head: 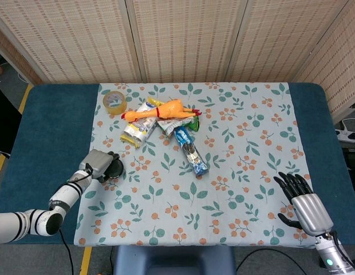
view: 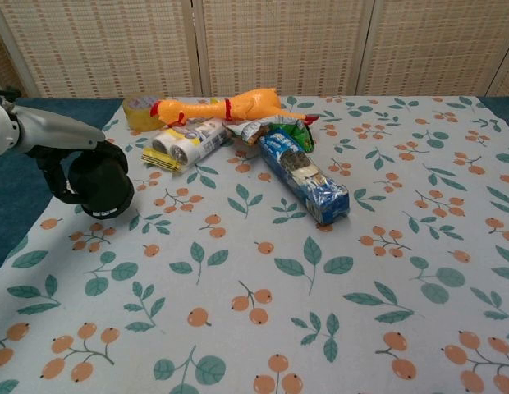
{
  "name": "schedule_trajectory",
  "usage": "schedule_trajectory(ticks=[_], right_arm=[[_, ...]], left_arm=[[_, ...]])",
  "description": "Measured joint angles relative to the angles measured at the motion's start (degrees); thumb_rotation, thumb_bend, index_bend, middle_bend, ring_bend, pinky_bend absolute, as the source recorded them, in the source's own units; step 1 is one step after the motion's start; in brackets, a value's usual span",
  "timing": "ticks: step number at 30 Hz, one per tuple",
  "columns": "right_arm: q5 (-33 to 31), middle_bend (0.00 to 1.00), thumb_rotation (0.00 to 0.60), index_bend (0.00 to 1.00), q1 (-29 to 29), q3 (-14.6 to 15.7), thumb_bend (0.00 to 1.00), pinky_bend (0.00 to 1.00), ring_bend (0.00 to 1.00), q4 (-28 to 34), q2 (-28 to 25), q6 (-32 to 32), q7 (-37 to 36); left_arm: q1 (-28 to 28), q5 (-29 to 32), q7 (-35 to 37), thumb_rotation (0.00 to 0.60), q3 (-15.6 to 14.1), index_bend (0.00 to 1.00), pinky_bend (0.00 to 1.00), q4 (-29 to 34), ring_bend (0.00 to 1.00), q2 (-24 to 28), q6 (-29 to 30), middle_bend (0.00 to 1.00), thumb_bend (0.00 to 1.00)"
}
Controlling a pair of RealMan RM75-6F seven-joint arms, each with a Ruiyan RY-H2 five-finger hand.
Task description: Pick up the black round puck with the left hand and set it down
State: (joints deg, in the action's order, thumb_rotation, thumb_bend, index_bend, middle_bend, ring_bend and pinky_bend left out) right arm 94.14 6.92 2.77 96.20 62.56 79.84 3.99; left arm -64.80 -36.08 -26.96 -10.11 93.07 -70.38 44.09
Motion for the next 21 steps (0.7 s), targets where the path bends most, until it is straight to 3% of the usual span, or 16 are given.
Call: schedule_trajectory(ticks=[7,13,16,21], right_arm=[[0.2,0.0,0.6,0.0,0.0,0.1,0.11,0.0,0.0,0.1,-0.1,-0.1,-0.1],[0.3,0.0,0.6,0.0,0.0,0.1,0.11,0.0,0.0,0.1,-0.1,0.1,-0.1],[0.4,0.0,0.6,0.0,0.1,0.3,0.11,0.0,0.0,0.1,0.0,-0.3,0.0],[0.6,0.0,0.6,0.0,0.1,0.4,0.11,0.0,0.0,0.1,-0.1,-0.3,-0.3]], left_arm=[[0.6,-1.4,0.0,0.6,2.4,0.79,1.0,7.3,0.8,6.7,4.7,0.86,0.8],[1.2,-2.7,2.2,0.6,6.6,0.79,1.0,14.8,0.81,12.6,5.8,0.86,0.8],[1.4,-2.0,2.6,0.6,6.0,0.79,1.0,13.1,0.81,11.0,2.5,0.86,0.8],[1.5,1.3,3.0,0.6,2.9,0.79,1.0,3.0,0.81,3.4,-6.8,0.86,0.8]])
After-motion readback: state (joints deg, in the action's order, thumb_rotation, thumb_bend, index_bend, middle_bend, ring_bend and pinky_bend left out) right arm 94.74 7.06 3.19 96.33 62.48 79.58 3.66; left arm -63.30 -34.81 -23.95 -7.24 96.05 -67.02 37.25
